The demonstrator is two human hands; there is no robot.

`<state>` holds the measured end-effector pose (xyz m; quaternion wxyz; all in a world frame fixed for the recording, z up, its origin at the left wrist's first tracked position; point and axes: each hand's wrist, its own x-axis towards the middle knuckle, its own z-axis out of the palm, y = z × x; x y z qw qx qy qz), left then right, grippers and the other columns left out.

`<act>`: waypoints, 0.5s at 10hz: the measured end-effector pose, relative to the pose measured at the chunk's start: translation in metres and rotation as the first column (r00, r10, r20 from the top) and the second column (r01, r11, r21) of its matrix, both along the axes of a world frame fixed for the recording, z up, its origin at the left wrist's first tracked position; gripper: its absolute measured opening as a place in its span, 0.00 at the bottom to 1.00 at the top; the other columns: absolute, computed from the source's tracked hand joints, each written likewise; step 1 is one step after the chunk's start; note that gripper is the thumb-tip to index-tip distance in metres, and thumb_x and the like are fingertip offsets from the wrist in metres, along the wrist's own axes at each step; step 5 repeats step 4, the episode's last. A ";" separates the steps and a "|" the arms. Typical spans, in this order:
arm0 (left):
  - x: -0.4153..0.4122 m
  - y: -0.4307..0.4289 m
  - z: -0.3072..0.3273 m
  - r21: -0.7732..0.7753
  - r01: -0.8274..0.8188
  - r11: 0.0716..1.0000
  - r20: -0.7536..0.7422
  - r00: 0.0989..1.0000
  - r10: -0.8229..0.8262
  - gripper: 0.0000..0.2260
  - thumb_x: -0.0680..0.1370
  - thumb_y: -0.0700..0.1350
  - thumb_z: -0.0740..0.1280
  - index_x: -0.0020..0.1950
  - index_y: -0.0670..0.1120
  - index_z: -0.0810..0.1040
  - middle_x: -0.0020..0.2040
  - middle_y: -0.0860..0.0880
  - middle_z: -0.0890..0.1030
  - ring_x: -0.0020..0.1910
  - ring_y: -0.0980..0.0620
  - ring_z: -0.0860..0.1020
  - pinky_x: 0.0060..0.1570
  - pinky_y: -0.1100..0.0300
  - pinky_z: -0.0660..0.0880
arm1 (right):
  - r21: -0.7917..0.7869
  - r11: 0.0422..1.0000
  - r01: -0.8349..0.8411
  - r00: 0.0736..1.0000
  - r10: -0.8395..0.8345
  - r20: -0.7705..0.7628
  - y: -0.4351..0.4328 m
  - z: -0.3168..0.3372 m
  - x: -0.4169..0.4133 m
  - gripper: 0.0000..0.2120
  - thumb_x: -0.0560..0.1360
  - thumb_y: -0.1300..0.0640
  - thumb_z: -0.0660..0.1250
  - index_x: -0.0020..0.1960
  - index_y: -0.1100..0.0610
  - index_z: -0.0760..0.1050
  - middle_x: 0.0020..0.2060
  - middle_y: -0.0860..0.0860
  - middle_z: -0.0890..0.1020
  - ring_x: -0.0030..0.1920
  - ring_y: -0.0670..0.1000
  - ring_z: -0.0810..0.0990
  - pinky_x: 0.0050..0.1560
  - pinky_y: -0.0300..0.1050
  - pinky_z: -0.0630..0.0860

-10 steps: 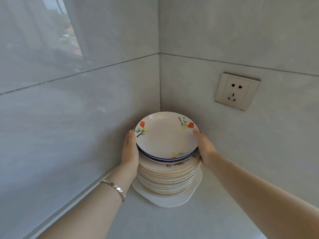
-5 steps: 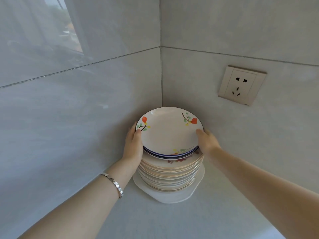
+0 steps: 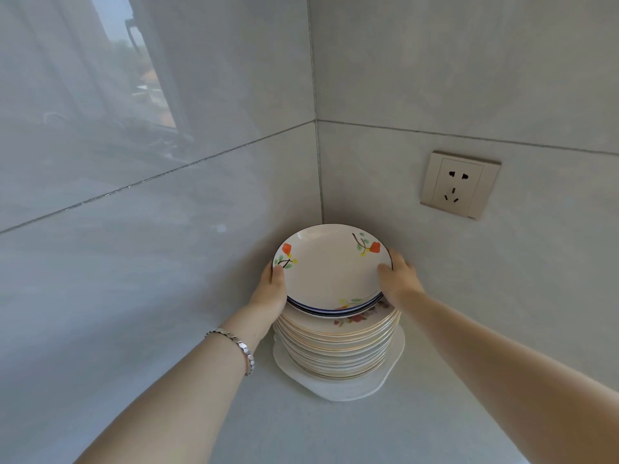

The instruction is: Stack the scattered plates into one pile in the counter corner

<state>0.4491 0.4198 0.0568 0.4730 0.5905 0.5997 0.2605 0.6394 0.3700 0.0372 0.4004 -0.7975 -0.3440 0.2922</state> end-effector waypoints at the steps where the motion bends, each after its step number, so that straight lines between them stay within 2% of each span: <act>1: -0.009 -0.005 0.002 0.029 0.057 0.998 -0.129 0.990 -0.052 0.29 0.78 0.60 0.49 0.76 0.48 0.57 0.75 0.46 0.63 0.74 0.44 0.63 0.72 0.52 0.60 | -0.171 0.985 -0.039 0.996 0.052 0.070 -0.010 0.005 -0.005 0.24 0.79 0.49 0.50 0.73 0.56 0.62 0.68 0.60 0.66 0.67 0.62 0.66 0.69 0.53 0.63; 2: -0.021 -0.021 0.021 0.182 0.114 0.977 -0.506 0.862 -0.006 0.22 0.80 0.54 0.53 0.69 0.43 0.67 0.68 0.42 0.71 0.68 0.41 0.69 0.64 0.51 0.66 | -0.473 0.855 -0.214 0.914 0.347 0.213 -0.034 0.028 -0.014 0.25 0.80 0.47 0.48 0.67 0.63 0.68 0.63 0.60 0.74 0.62 0.59 0.73 0.58 0.46 0.69; 3: -0.026 -0.046 0.061 0.161 0.288 0.944 -0.612 0.779 -0.133 0.12 0.79 0.45 0.55 0.47 0.41 0.75 0.41 0.45 0.75 0.46 0.42 0.74 0.44 0.58 0.68 | -0.712 0.613 -0.342 0.708 0.667 0.234 -0.077 0.081 -0.023 0.18 0.80 0.48 0.52 0.59 0.59 0.72 0.48 0.55 0.78 0.42 0.52 0.77 0.42 0.42 0.72; 4: -0.029 -0.084 0.100 -0.026 0.418 0.908 -0.616 0.709 -0.344 0.12 0.78 0.43 0.55 0.36 0.42 0.69 0.36 0.46 0.73 0.38 0.45 0.73 0.38 0.60 0.67 | -0.789 0.515 -0.336 0.555 0.785 0.276 -0.116 0.118 -0.032 0.21 0.77 0.45 0.56 0.59 0.60 0.73 0.40 0.52 0.80 0.36 0.50 0.76 0.41 0.40 0.74; 5: -0.029 -0.084 0.100 -0.026 0.418 0.908 -0.616 0.709 -0.344 0.12 0.78 0.43 0.55 0.36 0.42 0.69 0.36 0.46 0.73 0.38 0.45 0.73 0.38 0.60 0.67 | -0.789 0.515 -0.336 0.555 0.785 0.276 -0.116 0.118 -0.032 0.21 0.77 0.45 0.56 0.59 0.60 0.73 0.40 0.52 0.80 0.36 0.50 0.76 0.41 0.40 0.74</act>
